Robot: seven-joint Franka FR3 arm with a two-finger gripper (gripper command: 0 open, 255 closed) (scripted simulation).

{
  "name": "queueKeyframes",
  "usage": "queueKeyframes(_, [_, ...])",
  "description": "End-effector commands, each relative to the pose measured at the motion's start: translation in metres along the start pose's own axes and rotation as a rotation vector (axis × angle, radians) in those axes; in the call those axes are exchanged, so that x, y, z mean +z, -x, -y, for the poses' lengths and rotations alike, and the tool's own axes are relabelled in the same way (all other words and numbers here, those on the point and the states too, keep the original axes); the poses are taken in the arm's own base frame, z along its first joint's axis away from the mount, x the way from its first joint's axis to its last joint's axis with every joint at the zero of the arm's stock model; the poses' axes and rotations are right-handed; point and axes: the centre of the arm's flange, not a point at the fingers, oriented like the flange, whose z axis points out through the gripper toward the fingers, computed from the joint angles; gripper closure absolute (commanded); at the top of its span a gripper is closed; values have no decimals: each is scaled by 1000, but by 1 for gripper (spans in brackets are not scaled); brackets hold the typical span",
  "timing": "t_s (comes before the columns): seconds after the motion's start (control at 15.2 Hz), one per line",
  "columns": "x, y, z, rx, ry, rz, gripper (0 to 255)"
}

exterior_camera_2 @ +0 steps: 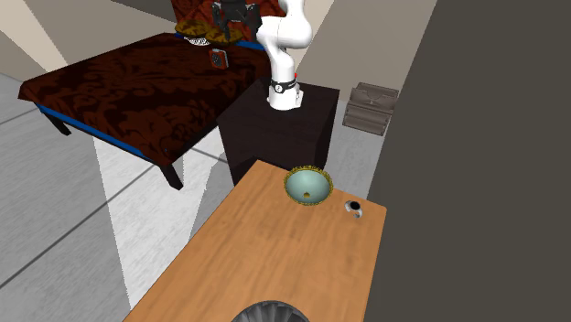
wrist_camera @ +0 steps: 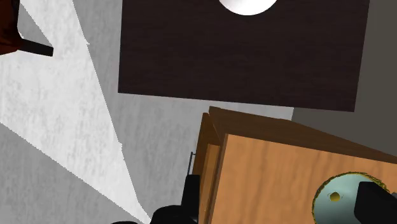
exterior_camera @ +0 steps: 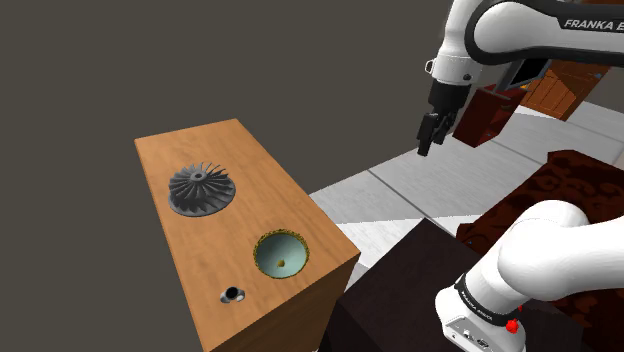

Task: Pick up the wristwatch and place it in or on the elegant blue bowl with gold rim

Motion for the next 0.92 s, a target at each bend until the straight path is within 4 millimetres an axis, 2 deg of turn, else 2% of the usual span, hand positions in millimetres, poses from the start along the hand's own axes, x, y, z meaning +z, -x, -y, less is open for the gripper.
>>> queueKeyframes(0.0, [0,0,0,0,0,0,0])
queueKeyframes(0.86, [101,-79,113,-125,18,-30,0])
